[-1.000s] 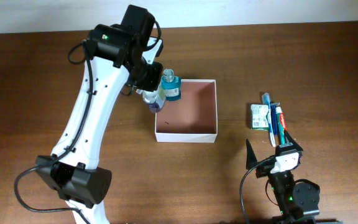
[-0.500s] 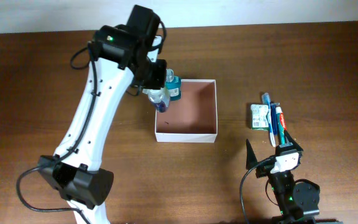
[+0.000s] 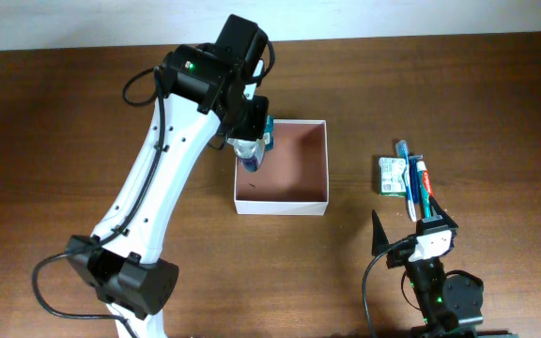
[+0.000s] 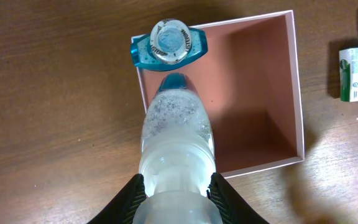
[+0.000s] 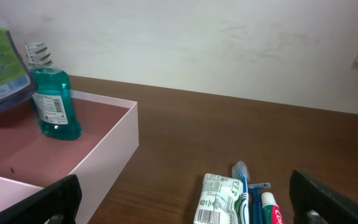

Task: Pack container
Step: 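Lift the soap bottle with left gripper and carry it over the box, then lower the soap bottle into the box beside the Listerine bottle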

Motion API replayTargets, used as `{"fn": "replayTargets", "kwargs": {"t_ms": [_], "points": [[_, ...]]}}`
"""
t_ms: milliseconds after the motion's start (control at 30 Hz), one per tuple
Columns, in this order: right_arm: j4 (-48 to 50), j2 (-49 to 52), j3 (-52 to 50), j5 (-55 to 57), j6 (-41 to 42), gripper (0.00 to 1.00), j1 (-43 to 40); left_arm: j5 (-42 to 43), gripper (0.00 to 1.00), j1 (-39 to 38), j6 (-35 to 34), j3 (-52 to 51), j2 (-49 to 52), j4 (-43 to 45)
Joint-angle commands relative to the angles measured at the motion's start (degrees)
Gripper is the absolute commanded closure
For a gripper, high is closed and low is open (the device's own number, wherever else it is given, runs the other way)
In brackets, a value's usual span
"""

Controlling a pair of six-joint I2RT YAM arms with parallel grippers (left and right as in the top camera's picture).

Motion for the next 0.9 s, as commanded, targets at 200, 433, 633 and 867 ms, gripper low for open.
{"fn": "replayTargets", "kwargs": {"t_ms": [200, 433, 633, 867], "points": [[-0.3, -0.4, -0.3, -0.1, 0.2, 0.02, -0.5, -0.8, 0.77, 0.2, -1.6, -0.3, 0.0, 1.1], [-0.3, -0.4, -0.3, -0.1, 0.2, 0.02, -0.5, -0.8, 0.77, 0.2, -1.6, -0.4, 1.0, 1.1], [-0.3, -0.4, -0.3, -0.1, 0.2, 0.02, -0.5, -0.8, 0.77, 0.1, -1.6, -0.7, 1.7, 0.4], [-0.3, -0.4, -0.3, -0.1, 0.2, 0.02, -0.5, -3.3, 0.77, 0.1, -2.8, -1.0, 3.2, 0.3]]}}
